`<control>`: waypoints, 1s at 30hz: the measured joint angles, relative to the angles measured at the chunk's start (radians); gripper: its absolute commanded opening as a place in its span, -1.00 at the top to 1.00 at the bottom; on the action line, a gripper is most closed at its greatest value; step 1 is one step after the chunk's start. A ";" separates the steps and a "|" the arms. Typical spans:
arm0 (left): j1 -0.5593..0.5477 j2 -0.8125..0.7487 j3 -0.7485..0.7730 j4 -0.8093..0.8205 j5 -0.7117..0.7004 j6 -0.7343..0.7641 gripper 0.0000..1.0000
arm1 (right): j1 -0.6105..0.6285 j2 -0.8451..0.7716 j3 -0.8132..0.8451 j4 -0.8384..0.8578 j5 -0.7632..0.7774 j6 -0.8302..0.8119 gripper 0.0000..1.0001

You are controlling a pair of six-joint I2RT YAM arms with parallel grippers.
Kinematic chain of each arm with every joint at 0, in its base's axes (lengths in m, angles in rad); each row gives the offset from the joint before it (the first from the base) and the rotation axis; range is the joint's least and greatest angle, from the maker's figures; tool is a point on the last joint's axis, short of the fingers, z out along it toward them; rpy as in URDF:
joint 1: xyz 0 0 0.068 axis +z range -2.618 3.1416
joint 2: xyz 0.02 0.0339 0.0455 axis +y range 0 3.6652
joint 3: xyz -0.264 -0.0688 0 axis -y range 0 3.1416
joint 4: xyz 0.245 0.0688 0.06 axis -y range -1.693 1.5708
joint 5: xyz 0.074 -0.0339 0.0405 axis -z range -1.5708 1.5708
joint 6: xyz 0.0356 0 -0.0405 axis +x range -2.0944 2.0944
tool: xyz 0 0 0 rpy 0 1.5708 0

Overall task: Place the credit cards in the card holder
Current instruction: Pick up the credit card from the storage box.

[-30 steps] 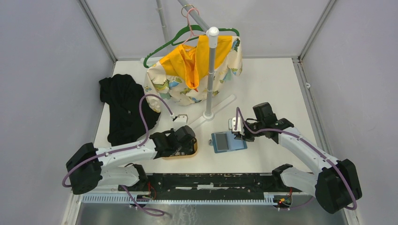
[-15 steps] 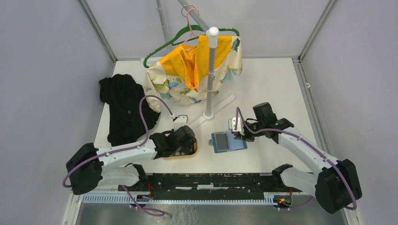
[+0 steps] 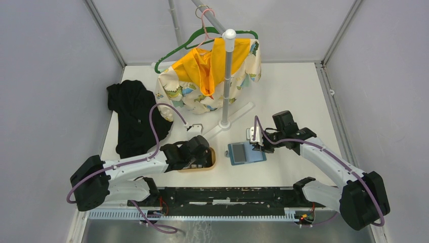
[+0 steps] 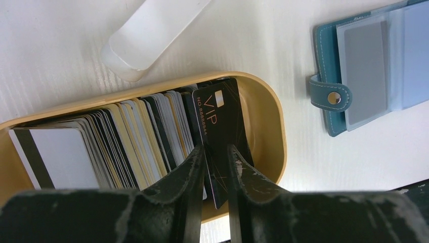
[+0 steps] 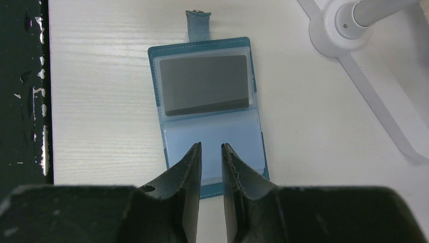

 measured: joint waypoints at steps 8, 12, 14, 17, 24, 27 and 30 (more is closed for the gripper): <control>0.000 0.000 -0.003 0.020 0.015 0.000 0.59 | 0.000 0.001 0.000 0.000 0.000 0.000 0.47; 0.000 0.000 -0.008 0.050 0.034 0.000 0.63 | 0.000 0.001 0.000 0.000 0.000 0.000 0.47; 0.000 0.001 -0.010 0.064 0.047 0.000 0.63 | 0.000 0.001 0.000 0.000 0.000 0.000 0.47; 0.000 0.006 -0.011 0.083 0.056 0.000 0.63 | 0.000 0.001 0.000 0.000 0.000 0.000 0.48; 0.000 0.024 -0.012 0.121 0.079 -0.001 0.57 | 0.000 0.001 0.000 0.000 0.000 0.000 0.47; 0.000 0.039 -0.013 0.134 0.084 -0.001 0.54 | 0.000 0.002 0.000 0.000 0.000 0.000 0.47; 0.000 0.048 -0.015 0.146 0.095 -0.001 0.46 | 0.000 0.002 0.000 0.000 0.000 0.000 0.48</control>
